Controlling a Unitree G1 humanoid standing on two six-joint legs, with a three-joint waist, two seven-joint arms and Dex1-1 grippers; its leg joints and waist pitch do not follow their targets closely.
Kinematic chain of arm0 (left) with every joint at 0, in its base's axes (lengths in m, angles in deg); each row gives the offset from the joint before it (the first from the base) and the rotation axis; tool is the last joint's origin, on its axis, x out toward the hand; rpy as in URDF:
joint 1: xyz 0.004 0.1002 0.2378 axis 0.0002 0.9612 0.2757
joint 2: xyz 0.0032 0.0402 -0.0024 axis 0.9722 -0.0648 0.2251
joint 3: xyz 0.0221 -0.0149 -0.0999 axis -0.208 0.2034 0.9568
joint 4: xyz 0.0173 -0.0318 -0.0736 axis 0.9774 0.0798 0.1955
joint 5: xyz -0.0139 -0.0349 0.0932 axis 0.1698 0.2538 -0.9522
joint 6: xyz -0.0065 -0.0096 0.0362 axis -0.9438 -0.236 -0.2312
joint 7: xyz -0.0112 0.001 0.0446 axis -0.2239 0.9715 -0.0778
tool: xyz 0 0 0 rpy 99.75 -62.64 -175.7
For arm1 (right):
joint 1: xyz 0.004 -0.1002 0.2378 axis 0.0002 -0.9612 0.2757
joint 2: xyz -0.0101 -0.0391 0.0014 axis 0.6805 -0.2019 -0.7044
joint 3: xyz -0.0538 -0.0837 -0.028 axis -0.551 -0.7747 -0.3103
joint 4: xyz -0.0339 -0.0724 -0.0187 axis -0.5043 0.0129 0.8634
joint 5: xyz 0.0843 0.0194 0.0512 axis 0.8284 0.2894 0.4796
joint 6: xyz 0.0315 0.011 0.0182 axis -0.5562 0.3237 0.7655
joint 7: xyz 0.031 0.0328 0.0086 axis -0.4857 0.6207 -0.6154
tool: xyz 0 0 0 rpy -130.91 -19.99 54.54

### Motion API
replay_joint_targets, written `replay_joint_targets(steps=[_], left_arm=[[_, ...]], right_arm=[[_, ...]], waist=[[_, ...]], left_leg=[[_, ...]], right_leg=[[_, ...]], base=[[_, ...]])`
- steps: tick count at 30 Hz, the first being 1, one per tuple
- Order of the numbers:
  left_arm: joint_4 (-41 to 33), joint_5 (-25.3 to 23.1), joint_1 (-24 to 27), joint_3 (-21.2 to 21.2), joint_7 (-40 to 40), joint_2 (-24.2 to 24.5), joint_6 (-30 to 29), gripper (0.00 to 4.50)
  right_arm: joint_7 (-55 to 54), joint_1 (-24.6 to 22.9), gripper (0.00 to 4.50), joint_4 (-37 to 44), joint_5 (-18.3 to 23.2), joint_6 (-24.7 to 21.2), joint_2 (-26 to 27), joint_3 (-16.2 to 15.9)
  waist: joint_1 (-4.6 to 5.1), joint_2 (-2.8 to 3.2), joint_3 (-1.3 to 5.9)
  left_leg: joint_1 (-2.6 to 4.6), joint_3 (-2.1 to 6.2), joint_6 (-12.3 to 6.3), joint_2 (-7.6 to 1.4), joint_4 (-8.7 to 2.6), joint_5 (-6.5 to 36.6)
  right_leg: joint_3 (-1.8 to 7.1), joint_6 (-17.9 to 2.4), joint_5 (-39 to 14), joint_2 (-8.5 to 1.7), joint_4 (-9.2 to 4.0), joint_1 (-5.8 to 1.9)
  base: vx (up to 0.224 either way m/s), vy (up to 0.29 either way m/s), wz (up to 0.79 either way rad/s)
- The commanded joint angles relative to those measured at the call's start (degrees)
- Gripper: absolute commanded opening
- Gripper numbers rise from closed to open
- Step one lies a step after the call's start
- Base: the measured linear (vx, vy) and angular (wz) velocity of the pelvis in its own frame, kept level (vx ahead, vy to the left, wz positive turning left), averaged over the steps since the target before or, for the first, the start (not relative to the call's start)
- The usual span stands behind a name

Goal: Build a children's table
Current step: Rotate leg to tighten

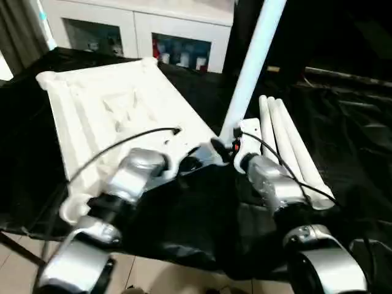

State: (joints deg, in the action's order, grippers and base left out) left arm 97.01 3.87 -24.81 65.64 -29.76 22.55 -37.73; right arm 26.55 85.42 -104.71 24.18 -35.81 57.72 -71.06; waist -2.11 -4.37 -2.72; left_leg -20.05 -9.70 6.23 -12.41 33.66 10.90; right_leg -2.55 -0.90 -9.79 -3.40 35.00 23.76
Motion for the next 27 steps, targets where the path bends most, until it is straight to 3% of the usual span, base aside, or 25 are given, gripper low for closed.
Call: replay_joint_targets(steps=[1,5,11,12,19,27], left_arm=[[0.7,-0.3,-1.1,-0.9,0.8,-2.1,1.4,0.00],[-0.1,0.5,-0.6,-1.0,-1.8,-0.4,1.6,0.00],[-2.1,1.4,1.2,-2.0,-8.3,3.4,3.9,0.00],[-2.7,1.5,1.8,-2.3,-10.2,4.4,4.8,0.00],[-6.3,4.8,4.1,-2.4,-21.3,9.6,6.9,0.00],[-7.8,6.3,4.8,-2.7,-27.0,12.7,7.0,0.00]], right_arm=[[2.0,-0.4,3.28,-2.8,-1.0,-0.7,3.3,-3.8],[5.5,0.3,3.48,-2.5,-1.5,1.5,2.3,-4.8],[15.4,-0.1,3.48,0.1,-2.3,3.6,-2.2,-6.7],[18.0,-0.4,3.48,1.0,-2.2,3.8,-3.5,-7.0],[35.1,-2.3,3.48,6.6,0.9,1.9,-10.8,-8.4],[45.2,-4.1,3.48,10.2,1.6,2.0,-15.6,-10.3]], waist=[[-0.02,0.82,3.28],[-0.01,0.89,3.20],[0.19,0.82,3.34],[0.20,0.77,3.42],[-0.21,1.18,3.58],[-0.71,1.42,3.30]], left_leg=[[-0.02,-0.20,0.48,-0.32,-4.14,14.3],[-0.05,-0.15,0.12,-0.33,-4.23,15.0],[-0.42,-0.12,-0.63,-0.41,-4.20,13.3],[-0.63,-0.15,-0.98,-0.45,-4.12,12.2],[0.02,-0.50,-2.90,-0.73,-3.86,8.9],[0.32,-0.60,-1.88,-0.80,-3.98,11.6]], right_leg=[[2.03,-8.2,-18.3,-3.42,-4.75,-2.55],[2.02,-8.2,-19.4,-3.49,-4.87,-2.54],[2.05,-9.3,-16.2,-3.53,-4.43,-3.00],[2.09,-9.9,-14.4,-3.60,-4.23,-3.23],[2.16,-14.4,-4.3,-3.31,-3.14,-3.39],[2.23,-13.9,-8.9,-3.47,-3.66,-3.13]], base=[[0.000,0.000,0.00],[0.000,0.000,0.00],[0.000,0.000,0.00],[0.000,0.000,0.00],[0.000,0.000,0.00],[0.000,0.000,0.00]])
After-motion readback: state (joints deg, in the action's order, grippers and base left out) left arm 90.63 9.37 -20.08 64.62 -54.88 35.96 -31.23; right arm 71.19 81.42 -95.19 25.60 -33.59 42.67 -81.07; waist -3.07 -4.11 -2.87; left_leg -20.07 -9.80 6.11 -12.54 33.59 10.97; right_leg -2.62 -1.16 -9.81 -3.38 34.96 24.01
